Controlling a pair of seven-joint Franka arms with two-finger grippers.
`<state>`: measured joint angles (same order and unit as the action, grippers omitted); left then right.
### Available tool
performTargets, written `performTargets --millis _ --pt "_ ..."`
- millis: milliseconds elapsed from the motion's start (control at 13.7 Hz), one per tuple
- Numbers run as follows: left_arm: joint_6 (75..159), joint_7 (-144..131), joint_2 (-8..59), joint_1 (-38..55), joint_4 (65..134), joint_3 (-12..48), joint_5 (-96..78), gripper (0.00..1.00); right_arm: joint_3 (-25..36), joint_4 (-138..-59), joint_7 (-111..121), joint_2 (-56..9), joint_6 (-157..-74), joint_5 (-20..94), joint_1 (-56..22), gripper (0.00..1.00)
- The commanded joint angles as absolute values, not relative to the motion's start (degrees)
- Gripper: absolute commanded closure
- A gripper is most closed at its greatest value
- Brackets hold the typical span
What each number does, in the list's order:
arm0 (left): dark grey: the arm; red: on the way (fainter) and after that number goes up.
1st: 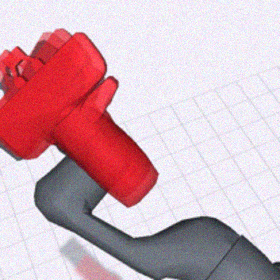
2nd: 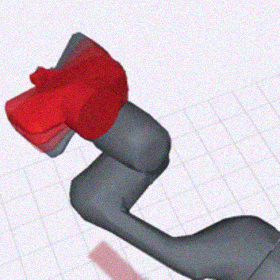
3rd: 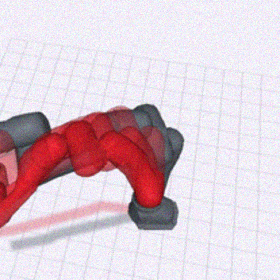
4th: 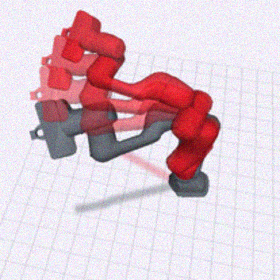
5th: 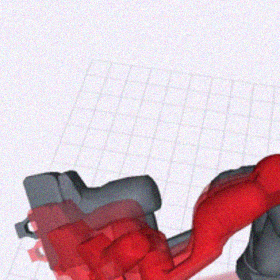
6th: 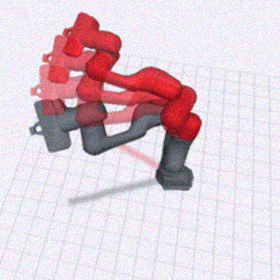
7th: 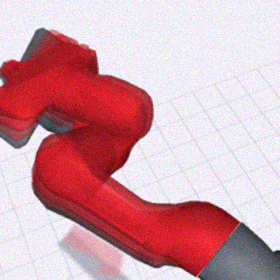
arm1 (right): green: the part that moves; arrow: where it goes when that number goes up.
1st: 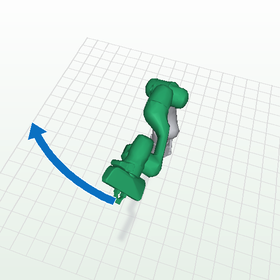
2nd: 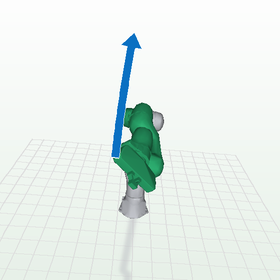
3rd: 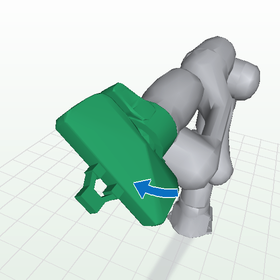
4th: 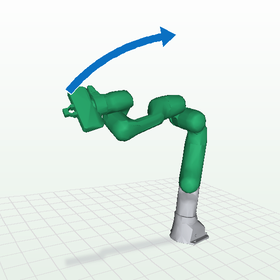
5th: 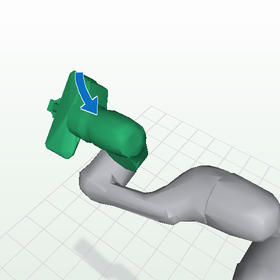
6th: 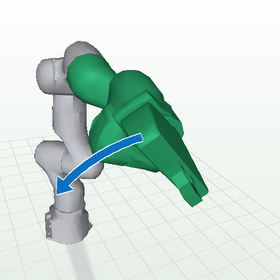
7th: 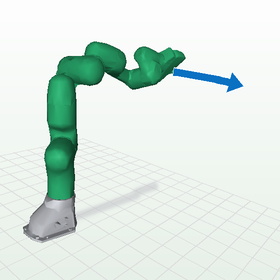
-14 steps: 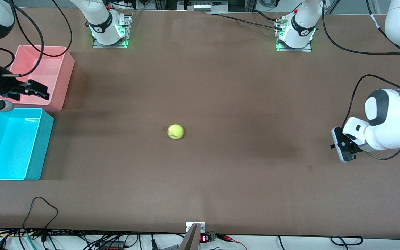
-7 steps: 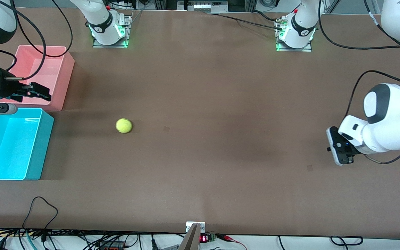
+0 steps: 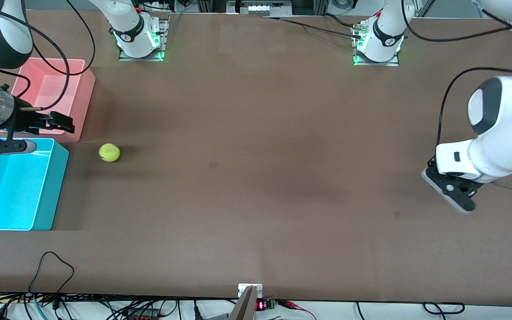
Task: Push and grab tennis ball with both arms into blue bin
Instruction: 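Lower the right gripper over the rolling ball while the left gripper withdraws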
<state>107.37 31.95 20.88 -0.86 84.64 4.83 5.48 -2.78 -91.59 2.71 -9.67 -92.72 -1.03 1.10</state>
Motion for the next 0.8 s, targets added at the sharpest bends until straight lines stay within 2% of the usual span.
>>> performTargets --millis 0,146,219,292,365,438,731 --pt "106.3 17.4 17.9 0.0 84.7 1.4 1.9 0.97 -2.9 -91.5 4.3 -10.5 -92.1 -1.1 1.1 0.00" --pt "106.1 9.4 15.7 -0.7 84.8 0.8 -1.6 0.91 -2.9 -91.5 5.7 -11.3 -91.5 -1.1 1.1 0.00" --pt "105.4 8.3 14.6 -0.7 84.8 0.1 -1.7 0.83 -2.9 -91.5 7.3 -11.6 -91.4 -1.0 1.1 0.00" --pt "103.8 8.1 13.5 -0.7 84.7 0.0 -1.6 0.66 -3.0 -91.5 9.8 -12.3 -91.4 -1.1 1.1 0.00" --pt "101.9 7.7 12.4 -0.8 84.7 -0.5 -1.6 0.21 -2.9 -91.6 11.2 -12.9 -91.7 -1.1 1.1 0.00" --pt "99.7 7.2 11.2 -0.9 84.8 -1.2 -1.9 0.00 -3.0 -91.7 11.8 -13.7 -92.0 -1.1 1.0 0.00" --pt "94.7 0.3 6.6 -0.6 85.9 -0.6 -1.5 0.00 -2.9 -93.2 18.6 -15.5 -94.4 -1.9 -0.6 0.00"
